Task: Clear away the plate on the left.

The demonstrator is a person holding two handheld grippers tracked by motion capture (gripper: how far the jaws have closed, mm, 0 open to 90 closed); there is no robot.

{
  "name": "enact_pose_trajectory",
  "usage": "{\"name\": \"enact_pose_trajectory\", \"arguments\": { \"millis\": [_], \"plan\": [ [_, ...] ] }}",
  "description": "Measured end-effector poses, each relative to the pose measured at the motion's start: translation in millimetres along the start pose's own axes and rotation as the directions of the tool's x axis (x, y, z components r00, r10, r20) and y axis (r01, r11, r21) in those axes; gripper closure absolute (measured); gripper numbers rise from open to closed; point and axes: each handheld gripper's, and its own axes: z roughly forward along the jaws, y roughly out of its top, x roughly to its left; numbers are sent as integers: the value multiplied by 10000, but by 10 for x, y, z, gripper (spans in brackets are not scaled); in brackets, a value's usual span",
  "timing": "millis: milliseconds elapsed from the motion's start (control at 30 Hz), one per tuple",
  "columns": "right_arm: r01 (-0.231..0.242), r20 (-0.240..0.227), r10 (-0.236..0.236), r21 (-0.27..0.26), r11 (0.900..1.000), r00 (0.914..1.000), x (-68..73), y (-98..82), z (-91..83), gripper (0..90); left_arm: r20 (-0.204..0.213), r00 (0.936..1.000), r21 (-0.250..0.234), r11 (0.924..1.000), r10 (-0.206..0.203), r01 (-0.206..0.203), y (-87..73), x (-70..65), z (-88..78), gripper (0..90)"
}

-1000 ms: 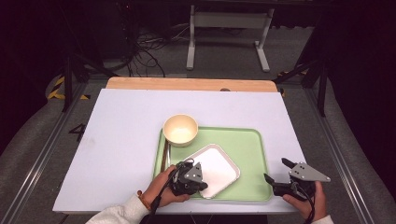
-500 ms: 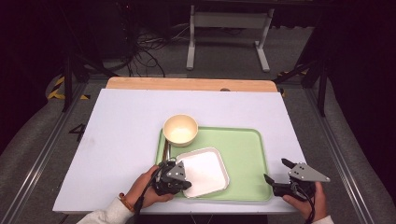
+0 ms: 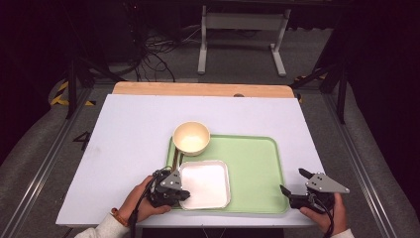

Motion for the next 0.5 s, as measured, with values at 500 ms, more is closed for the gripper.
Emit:
{"name": "enact_pose_trajectory", "arguments": {
  "millis": [500],
  "plan": [
    [-101,139,105,-285,9995,9998,-9,38,-49,135,-824,9951,-333,9977,554,-583,11,-17,-149,867]
  ]
}}
